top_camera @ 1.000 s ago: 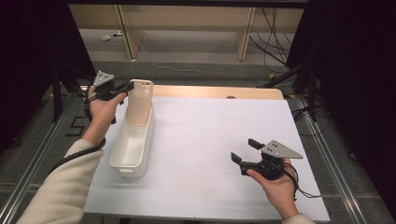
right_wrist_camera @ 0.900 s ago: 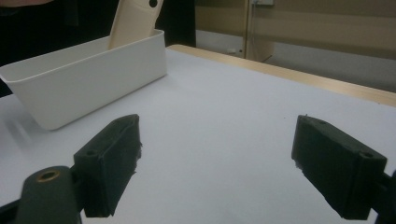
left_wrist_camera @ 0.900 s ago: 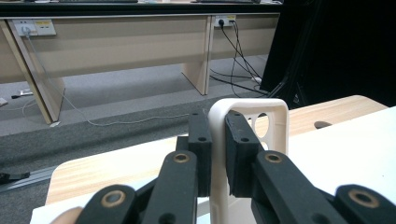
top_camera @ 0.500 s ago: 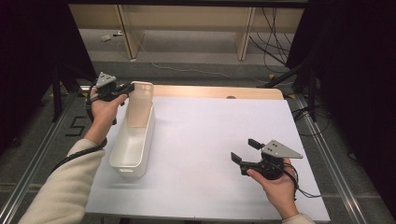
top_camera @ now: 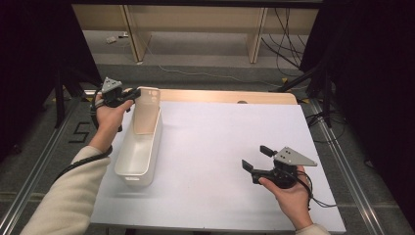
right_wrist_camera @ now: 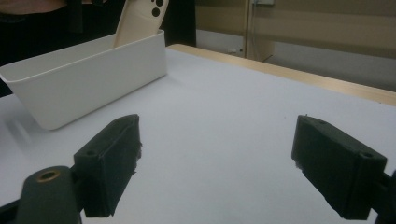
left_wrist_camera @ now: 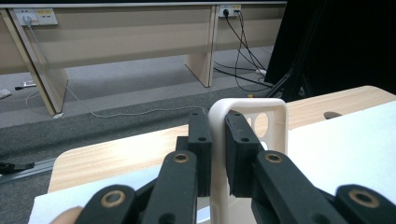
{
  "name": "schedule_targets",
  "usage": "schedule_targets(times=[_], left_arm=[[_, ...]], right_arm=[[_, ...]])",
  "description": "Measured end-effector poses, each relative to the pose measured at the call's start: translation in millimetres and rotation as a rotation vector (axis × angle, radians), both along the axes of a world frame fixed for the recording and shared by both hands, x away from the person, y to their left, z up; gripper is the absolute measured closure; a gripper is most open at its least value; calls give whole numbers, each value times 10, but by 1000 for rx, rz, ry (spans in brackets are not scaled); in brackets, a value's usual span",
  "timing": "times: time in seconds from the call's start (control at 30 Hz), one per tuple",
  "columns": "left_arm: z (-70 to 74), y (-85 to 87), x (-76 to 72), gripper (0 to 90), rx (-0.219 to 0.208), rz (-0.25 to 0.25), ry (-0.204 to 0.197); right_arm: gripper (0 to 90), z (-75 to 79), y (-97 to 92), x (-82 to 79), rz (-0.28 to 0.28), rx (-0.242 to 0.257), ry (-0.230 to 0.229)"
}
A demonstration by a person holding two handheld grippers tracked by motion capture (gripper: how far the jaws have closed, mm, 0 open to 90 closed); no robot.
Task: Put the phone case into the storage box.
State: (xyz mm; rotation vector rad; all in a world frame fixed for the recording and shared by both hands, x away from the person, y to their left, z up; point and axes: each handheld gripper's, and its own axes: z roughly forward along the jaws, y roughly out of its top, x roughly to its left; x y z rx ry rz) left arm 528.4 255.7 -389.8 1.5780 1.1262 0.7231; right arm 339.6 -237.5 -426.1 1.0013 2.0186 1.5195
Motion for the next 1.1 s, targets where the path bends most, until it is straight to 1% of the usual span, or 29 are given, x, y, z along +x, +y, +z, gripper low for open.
schedule_targets(times=[0.07,0.1,0.13,0.2,0.27,0.37,0.63,0.67,0.83,0.87,0.97,1.0,1.1], left_arm=[[-9,-3,3,818,-1,-1,0],[-13,-6,4,818,0,-3,1],[-16,-9,5,818,-1,-3,1],[-22,-10,7,818,3,-2,1],[-36,-15,8,818,8,-7,3],[-61,-14,11,817,4,-6,6],[-82,-11,24,817,1,-6,6],[-82,-11,25,817,2,-6,6],[-90,-12,34,817,5,-7,7],[-92,-13,35,817,4,-7,8],[-95,-12,38,817,4,-7,8],[-98,-11,39,817,3,-7,8],[-108,-6,42,817,1,-6,8]], right_arm=[[169,-1,1,-3,-2,-1,6],[169,1,-5,-5,-7,-17,6],[169,-7,5,-1,-9,-15,-4],[169,-8,14,0,1,-9,0],[169,-5,8,2,-1,-16,1],[169,-8,0,5,7,-9,7],[169,-7,2,3,0,-15,-1],[169,-8,4,3,4,-13,5],[169,-5,-1,3,-1,-17,2],[169,-8,1,5,5,-11,8],[169,-12,3,5,8,-10,6],[169,-18,12,9,5,1,-1],[169,-19,12,9,3,2,3]])
